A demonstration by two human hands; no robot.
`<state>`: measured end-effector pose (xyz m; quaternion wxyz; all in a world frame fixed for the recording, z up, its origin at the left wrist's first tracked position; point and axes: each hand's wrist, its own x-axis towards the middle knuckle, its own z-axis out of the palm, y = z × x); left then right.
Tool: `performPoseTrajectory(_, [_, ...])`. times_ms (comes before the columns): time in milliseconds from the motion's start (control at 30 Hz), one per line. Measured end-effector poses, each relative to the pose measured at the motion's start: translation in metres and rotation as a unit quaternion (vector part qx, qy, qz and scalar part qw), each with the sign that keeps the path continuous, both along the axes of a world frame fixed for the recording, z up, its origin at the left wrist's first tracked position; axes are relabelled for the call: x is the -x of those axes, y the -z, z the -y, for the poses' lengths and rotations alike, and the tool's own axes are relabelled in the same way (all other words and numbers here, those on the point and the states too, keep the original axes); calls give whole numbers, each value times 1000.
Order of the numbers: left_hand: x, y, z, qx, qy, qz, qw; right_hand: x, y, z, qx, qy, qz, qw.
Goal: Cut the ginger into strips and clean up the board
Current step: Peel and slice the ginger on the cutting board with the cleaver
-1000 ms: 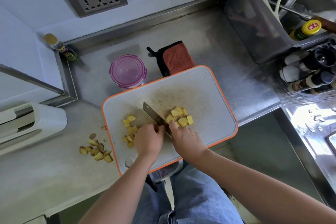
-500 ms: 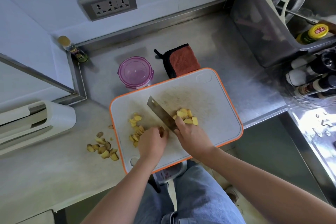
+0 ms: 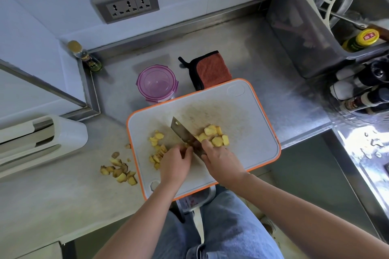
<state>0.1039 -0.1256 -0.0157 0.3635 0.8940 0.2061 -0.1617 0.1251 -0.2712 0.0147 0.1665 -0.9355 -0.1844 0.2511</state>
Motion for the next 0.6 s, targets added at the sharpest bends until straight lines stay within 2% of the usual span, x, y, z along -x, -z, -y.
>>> performPoseTrajectory(100, [-1, -2, 3, -7, -25, 0, 1000, -5, -4, 5, 9, 13, 20, 1000])
performPoseTrajectory(233, [-3, -4, 7, -12, -29, -12, 999, -20, -15, 22, -24, 95, 73, 993])
performPoseTrajectory(333, [-8, -2, 9, -15, -31, -16, 999, -32, -19, 40, 5, 137, 106, 985])
performPoseTrajectory(467, [-9, -4, 7, -56, -35, 5, 998, -28, -18, 52, 85, 154, 84, 981])
performPoseTrajectory(600, [-5, -10, 3, -84, -24, 54, 995, -7, -16, 37, 78, 136, 50, 986])
